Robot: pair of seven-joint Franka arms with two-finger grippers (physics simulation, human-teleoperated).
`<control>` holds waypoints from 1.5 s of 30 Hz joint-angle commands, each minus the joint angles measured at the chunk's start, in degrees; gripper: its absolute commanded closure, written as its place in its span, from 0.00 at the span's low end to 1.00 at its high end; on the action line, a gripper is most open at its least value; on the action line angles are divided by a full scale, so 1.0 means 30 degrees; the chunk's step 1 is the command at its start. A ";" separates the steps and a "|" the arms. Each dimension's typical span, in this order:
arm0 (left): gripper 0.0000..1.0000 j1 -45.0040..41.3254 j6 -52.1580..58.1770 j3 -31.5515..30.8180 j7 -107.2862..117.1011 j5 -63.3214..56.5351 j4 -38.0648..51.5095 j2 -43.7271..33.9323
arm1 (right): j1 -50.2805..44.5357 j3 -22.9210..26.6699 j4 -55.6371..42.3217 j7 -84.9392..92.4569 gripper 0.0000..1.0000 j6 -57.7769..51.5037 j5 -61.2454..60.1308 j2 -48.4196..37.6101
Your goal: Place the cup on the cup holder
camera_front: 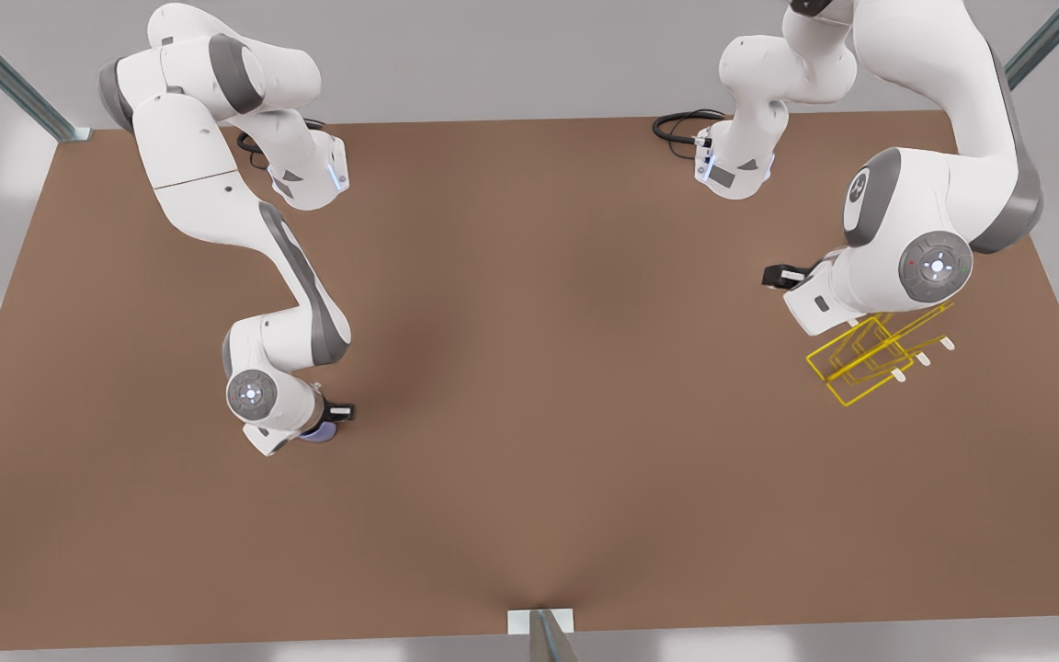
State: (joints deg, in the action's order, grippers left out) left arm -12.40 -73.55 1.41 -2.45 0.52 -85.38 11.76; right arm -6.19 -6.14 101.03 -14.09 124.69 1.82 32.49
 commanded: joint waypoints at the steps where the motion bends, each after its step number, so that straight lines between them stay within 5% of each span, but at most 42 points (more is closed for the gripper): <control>1: 0.00 0.0001 0.0113 0.0000 0.0025 0.0001 0.0013 -0.0022 | 0.0012 -0.0003 -0.0014 -0.0400 0.69 0.0213 0.0156 -0.0021; 4: 0.00 0.0001 0.0172 0.0000 0.0025 0.0060 -0.0016 0.0095 | 0.0012 -0.0003 -0.0043 -0.0488 0.79 0.0213 0.0156 -0.0050; 12: 0.00 0.0001 0.0172 0.0000 0.0054 0.0060 0.0042 0.0271 | -0.0339 -0.0149 -0.0423 -0.0634 0.79 -0.0227 -0.0078 -0.1046; 22: 0.00 -0.0087 0.0494 0.0000 0.0083 0.0089 0.0013 0.0271 | -0.3503 -0.0676 -0.4847 -0.1921 0.79 -0.0198 -1.7420 0.0857; 28: 0.00 -0.0087 0.0494 0.0000 0.0083 0.0089 0.0013 0.0300 | -0.5818 -0.2432 -1.3077 -0.7282 0.79 0.0445 -2.0850 0.5690; 32: 0.00 -0.0087 0.0494 0.0000 0.0083 0.0118 0.0013 0.0300 | -0.7282 -0.6711 -1.6916 -0.8691 0.79 0.6277 -2.0645 0.9587; 37: 0.00 -0.0087 0.0582 0.0000 0.0083 0.0118 0.0013 0.0300 | -0.9685 -0.9903 -2.0609 -0.8603 0.79 0.9206 -1.6429 1.4391; 45: 0.00 -0.0087 0.0670 0.0000 0.0083 0.0089 0.0013 0.0388 | -1.0623 -1.0344 -2.1049 -0.8661 0.79 0.9353 -1.5108 1.6210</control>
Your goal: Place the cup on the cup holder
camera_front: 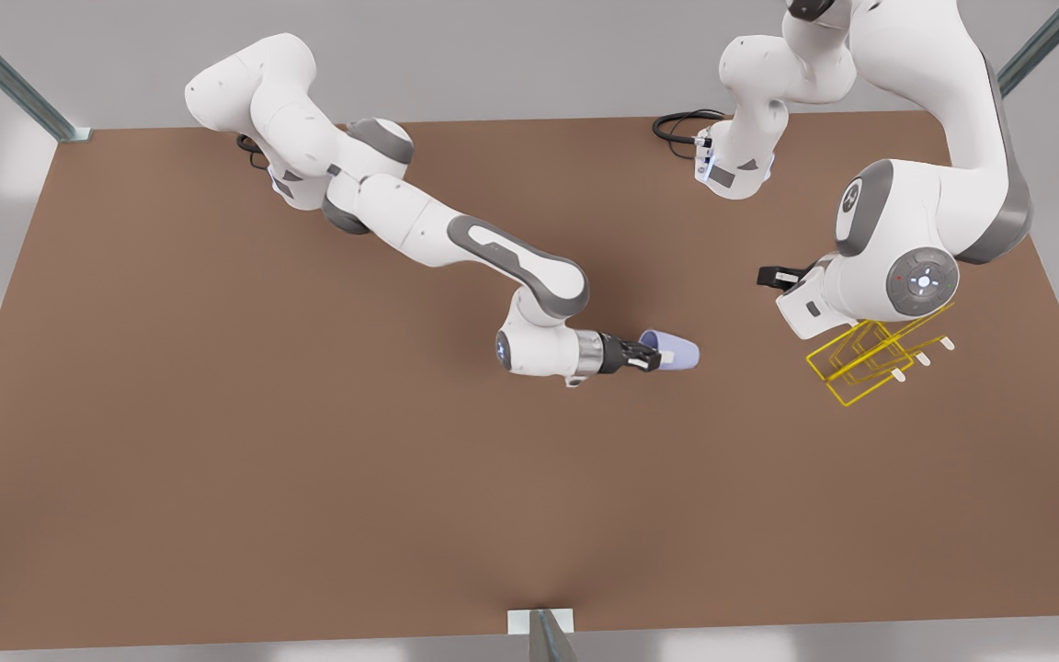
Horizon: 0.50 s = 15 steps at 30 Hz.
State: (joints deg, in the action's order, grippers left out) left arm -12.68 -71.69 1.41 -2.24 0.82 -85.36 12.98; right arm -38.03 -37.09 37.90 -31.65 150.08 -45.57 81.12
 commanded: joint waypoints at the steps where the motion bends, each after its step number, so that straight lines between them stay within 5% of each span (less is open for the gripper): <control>1: 0.00 0.0006 0.0050 0.0000 0.0015 -0.0011 0.0007 -0.0019 | -0.0010 -0.0029 0.0022 -0.2839 0.79 0.0891 0.0690 0.0090; 6: 0.00 0.0006 0.0050 0.0000 0.0015 -0.0011 0.0007 0.0010 | -0.0450 -0.0029 0.0022 -0.2839 0.79 0.1448 0.0690 0.0588; 11: 0.00 -0.0023 -0.0565 0.0029 0.0601 -0.0333 0.0183 0.0859 | -0.1006 -0.0087 0.0081 -0.2898 0.42 0.2297 0.0719 0.0998; 12: 0.00 -0.0023 -0.0653 0.0000 0.1068 -0.0802 0.0125 0.0889 | -0.0977 -0.0117 0.0286 -0.2898 0.16 0.2972 0.0748 0.0940; 15: 0.00 -0.0023 -0.1122 0.0000 0.2153 -0.0832 -0.0051 0.0684 | 0.0311 -0.0410 0.2539 -0.3454 0.11 0.2972 0.1656 -0.0611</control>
State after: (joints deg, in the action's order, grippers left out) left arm -12.77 -73.36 1.41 -0.84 -1.02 -85.45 15.13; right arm -37.84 -38.09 44.18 -36.73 156.71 -42.00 80.31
